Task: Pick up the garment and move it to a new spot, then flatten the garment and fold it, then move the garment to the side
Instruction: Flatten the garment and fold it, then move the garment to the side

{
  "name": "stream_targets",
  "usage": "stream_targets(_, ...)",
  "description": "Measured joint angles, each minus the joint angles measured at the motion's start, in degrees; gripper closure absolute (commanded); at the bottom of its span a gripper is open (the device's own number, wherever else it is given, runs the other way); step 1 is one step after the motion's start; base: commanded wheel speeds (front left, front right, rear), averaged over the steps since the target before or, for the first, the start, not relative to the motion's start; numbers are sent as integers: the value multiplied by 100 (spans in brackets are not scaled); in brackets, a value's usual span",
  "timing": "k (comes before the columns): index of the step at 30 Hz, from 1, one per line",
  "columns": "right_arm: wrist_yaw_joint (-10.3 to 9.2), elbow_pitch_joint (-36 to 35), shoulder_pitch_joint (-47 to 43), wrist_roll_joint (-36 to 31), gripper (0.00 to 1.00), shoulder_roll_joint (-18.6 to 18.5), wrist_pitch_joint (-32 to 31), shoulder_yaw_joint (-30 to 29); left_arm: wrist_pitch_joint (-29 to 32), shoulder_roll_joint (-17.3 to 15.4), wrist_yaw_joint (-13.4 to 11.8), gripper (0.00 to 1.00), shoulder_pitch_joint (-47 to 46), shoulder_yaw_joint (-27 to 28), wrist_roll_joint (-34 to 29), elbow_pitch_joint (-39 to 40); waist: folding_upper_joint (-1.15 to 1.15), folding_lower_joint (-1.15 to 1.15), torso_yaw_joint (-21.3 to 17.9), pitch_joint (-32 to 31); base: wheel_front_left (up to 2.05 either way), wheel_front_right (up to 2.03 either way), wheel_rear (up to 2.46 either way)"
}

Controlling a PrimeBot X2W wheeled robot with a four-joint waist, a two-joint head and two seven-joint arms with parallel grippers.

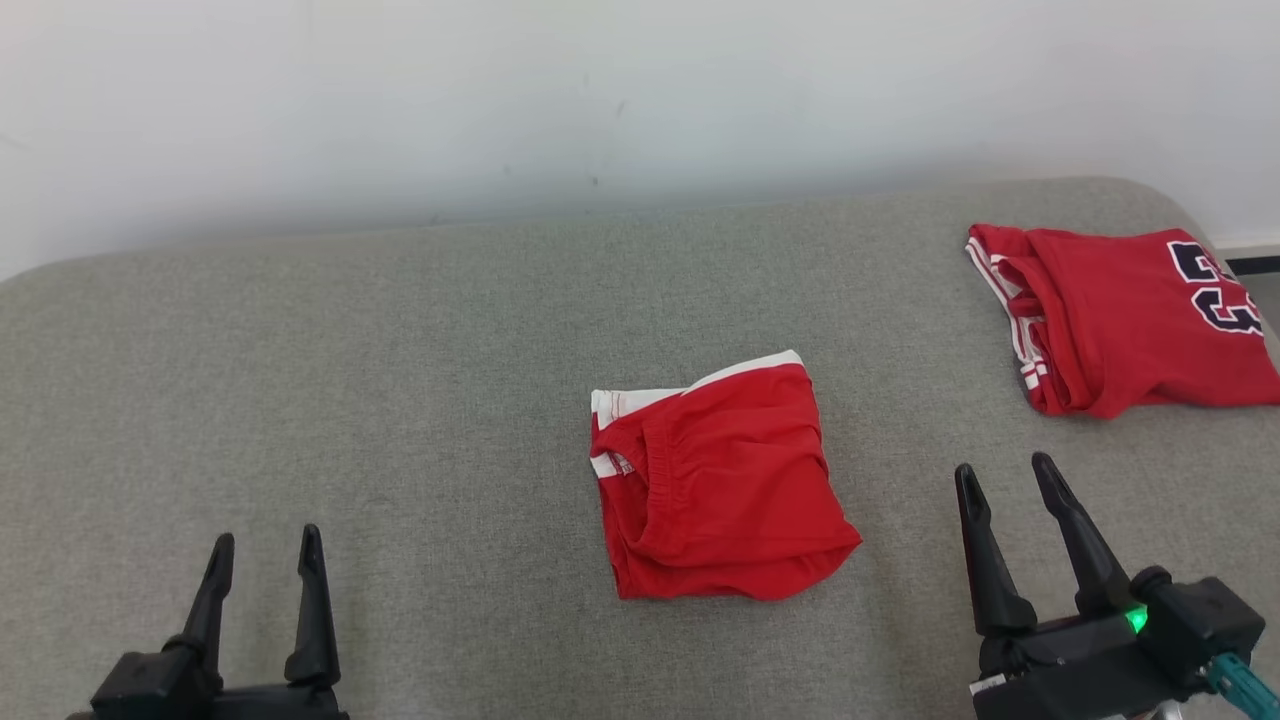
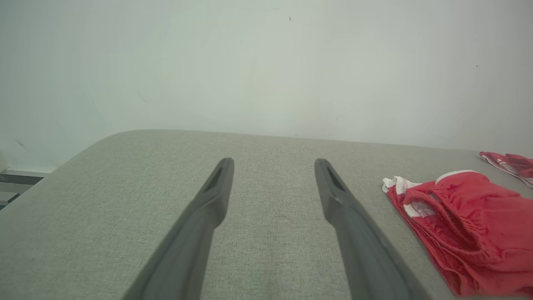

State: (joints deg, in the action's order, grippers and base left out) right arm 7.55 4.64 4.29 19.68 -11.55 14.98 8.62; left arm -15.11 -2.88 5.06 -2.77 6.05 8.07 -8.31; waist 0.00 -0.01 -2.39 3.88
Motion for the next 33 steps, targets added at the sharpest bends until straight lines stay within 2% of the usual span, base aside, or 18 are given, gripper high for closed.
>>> stream_targets(14,0,-282,-713,-421,0,436,2,-408,0,-4,-8,0,392,-22,-156,-16,0,0,164,-328,0,0,0)
stream_targets(33,0,102,-757,-625,0,569,1,-482,0,-3,-3,0,541,-60,-179,60,0,0,197,-346,0,0,0)
